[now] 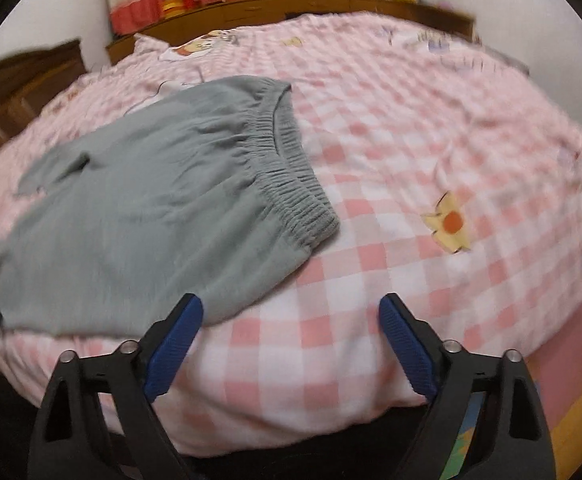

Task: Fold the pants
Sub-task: 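Grasp the waistband edge with the right gripper while the left gripper hovers over the legs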

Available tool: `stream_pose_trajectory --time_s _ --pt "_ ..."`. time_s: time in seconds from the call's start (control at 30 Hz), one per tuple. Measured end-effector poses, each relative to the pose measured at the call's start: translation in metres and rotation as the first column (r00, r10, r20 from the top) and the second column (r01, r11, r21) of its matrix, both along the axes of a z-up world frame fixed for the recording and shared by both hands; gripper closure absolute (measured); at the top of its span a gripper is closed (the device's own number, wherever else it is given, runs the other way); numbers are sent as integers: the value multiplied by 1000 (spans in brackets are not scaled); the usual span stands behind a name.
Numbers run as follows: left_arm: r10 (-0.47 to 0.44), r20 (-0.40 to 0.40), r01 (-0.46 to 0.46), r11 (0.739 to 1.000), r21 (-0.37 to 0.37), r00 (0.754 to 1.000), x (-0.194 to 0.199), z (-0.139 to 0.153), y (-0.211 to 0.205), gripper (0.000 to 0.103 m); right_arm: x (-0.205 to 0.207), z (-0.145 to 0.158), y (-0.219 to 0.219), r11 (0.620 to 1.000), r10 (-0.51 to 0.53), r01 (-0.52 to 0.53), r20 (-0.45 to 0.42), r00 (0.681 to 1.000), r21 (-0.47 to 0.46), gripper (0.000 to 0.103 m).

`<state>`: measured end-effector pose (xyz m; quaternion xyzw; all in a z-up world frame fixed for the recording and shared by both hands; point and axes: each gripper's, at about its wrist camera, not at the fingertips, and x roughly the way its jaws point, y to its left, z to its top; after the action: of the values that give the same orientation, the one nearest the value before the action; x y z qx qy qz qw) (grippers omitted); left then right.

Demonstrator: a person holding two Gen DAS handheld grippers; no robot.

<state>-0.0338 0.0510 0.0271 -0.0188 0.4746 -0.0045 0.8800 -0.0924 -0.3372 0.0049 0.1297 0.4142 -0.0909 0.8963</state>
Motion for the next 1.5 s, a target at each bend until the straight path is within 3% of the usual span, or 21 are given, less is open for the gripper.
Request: stream_pose_trajectory --time_s 0.1,0.2,0.3,0.37,0.43,0.57,0.77,1.0,1.13,1.3,1.4,1.5 --pt "19 4 -19 1000 20 1000 -3 1 9 0 12 -3 -5 997 -2 1 7 1000 83 19" --pt "45 7 -46 998 37 999 -5 1 16 0 22 -2 2 997 -7 5 29 1000 72 24" --pt "38 27 -40 996 74 999 -9 2 15 0 34 1 12 999 8 -8 19 1000 46 51" --pt "16 36 -20 995 94 999 -12 3 11 0 40 8 15 1000 12 -13 15 1000 20 80" --pt "-27 51 22 994 105 998 -16 6 4 0 43 20 14 999 17 -18 39 999 29 90" --pt "-115 74 106 988 112 991 -23 8 -12 0 56 55 16 999 27 -29 77 997 26 93" --pt "-214 70 196 958 208 974 -27 -4 -46 0 75 111 32 998 46 -41 127 991 -44 96" --pt "-178 119 136 945 297 977 -8 -7 -57 2 77 145 41 995 64 -52 151 986 -83 98" --pt "-163 177 111 957 269 971 -13 8 -46 13 58 138 31 996 53 -43 127 990 -74 98" --pt "-171 160 146 977 156 972 -19 19 -28 53 24 104 14 999 20 -16 83 996 -49 98" --pt "-189 108 182 981 74 976 -19 15 -23 59 15 76 2 1000 6 -5 38 999 -21 98" --pt "-193 47 192 981 37 980 -20 6 -21 59 12 47 -7 1000 -12 13 -7 1000 28 98"
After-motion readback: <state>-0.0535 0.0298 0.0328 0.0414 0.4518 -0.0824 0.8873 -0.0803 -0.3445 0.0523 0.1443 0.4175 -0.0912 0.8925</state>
